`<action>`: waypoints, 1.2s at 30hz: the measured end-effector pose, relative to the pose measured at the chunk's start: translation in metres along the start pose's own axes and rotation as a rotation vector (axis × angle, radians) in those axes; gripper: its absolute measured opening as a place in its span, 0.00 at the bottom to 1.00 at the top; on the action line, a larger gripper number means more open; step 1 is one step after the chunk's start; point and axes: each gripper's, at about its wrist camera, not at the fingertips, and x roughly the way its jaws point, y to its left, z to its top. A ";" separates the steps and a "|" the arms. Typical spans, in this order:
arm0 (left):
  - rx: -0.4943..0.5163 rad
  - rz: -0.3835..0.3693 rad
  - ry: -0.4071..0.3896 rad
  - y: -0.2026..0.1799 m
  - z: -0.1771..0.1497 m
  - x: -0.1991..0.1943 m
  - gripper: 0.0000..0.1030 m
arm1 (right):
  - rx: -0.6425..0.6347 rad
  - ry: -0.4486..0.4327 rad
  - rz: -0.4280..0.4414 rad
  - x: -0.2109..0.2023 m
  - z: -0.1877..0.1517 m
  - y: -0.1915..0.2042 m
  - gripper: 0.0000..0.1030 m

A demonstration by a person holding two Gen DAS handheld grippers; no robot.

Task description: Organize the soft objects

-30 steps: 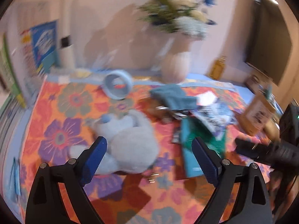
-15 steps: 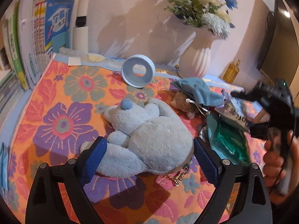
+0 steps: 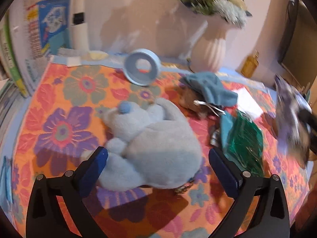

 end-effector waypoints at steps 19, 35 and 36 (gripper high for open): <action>-0.003 0.081 -0.089 -0.009 -0.018 -0.028 0.60 | 0.118 0.308 -0.212 -0.021 -0.063 -0.086 0.99; 0.019 0.031 -0.192 -0.011 -0.035 -0.040 0.60 | 0.066 0.187 -0.404 0.015 -0.074 -0.032 1.00; 0.023 0.032 -0.196 -0.012 -0.037 -0.041 0.60 | 0.044 0.178 -0.415 0.015 -0.077 -0.030 0.91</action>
